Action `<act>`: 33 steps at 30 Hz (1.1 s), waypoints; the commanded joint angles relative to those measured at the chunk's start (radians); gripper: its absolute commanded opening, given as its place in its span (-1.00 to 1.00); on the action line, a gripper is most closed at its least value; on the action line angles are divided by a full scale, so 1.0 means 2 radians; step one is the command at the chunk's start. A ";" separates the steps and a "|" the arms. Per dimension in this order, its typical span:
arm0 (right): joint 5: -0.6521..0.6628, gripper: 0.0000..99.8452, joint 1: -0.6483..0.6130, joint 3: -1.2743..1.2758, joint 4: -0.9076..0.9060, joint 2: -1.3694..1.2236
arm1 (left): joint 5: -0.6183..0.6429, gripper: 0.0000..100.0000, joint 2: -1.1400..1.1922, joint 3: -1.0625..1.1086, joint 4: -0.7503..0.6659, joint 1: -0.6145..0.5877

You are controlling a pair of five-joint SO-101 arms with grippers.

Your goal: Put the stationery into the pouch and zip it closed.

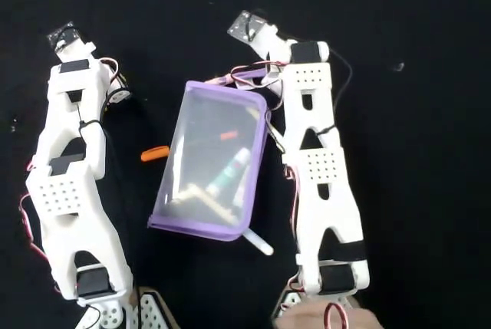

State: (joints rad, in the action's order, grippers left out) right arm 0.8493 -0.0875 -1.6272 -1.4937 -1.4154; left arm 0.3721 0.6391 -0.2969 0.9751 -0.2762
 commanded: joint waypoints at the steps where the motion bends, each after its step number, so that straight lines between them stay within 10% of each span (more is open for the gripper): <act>1: 0.018 -0.66 0.005 -0.022 0.069 -0.011 | 0.005 -0.60 -0.003 -0.005 -0.015 -0.004; 8: 0.041 -0.99 0.010 -0.022 0.105 -0.023 | 0.005 -0.60 -0.003 -0.005 -0.015 -0.004; 33: 0.055 -0.98 0.186 -0.021 -0.136 0.192 | 0.005 -0.60 -0.003 -0.004 -0.017 -0.004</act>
State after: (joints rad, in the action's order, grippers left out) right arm 0.9429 0.1642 -1.6272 -1.7300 -1.1592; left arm 0.3721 0.6391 -0.2969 0.9751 -0.2762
